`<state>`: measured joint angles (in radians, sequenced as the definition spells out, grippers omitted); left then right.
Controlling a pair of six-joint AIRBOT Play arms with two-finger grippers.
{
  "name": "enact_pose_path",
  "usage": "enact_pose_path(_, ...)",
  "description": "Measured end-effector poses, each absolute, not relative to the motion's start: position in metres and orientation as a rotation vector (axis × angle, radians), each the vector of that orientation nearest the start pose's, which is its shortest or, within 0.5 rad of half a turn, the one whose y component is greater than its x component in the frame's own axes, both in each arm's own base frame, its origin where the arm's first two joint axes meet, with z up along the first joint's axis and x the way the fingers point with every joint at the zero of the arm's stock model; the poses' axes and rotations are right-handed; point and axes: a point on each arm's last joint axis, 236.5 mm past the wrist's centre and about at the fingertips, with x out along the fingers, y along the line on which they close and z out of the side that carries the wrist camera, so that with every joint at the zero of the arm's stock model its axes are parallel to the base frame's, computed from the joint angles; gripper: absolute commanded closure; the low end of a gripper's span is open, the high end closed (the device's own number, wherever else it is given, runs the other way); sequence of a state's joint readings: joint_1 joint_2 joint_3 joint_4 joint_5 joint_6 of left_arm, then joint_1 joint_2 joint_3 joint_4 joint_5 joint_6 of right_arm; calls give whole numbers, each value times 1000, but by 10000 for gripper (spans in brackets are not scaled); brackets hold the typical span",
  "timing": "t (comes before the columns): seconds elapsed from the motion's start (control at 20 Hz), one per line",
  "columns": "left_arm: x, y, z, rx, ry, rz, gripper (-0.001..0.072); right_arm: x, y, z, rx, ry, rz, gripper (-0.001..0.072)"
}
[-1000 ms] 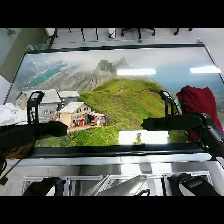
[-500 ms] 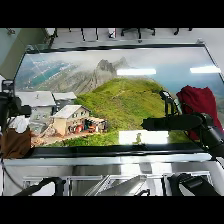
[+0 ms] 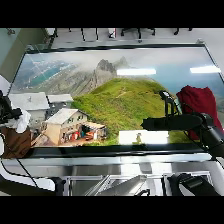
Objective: Fold the shirts.
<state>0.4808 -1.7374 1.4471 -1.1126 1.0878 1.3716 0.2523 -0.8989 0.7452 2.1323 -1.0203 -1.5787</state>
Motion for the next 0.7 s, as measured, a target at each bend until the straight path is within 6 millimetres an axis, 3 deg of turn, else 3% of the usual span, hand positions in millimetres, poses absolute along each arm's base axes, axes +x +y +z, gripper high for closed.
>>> enact_pose_path(0.15, 371, 307, -78, -61, 1420, 744, 694, 270, 181, 27, 388, 1207, 472, 695)
enact_pose_path(0.3, 384, 298, -58, -70, 1399, 724, 694, 270, 181, 27, 388, 1207, 472, 694)
enact_pose_path(0.4, 410, 279, -19, -77, 1307, 679, 694, 270, 180, 27, 387, 1207, 471, 695)
enact_pose_path(0.5, 445, 242, 37, -97, 1170, 587, 693, 270, 181, 27, 388, 1207, 472, 694)
enact_pose_path(0.6, 477, 183, 111, -112, 1004, 438, 693, 270, 181, 27, 388, 1207, 472, 694)
enact_pose_path(0.7, 491, 112, 182, -114, 862, 270, 693, 271, 181, 27, 388, 1207, 472, 694)
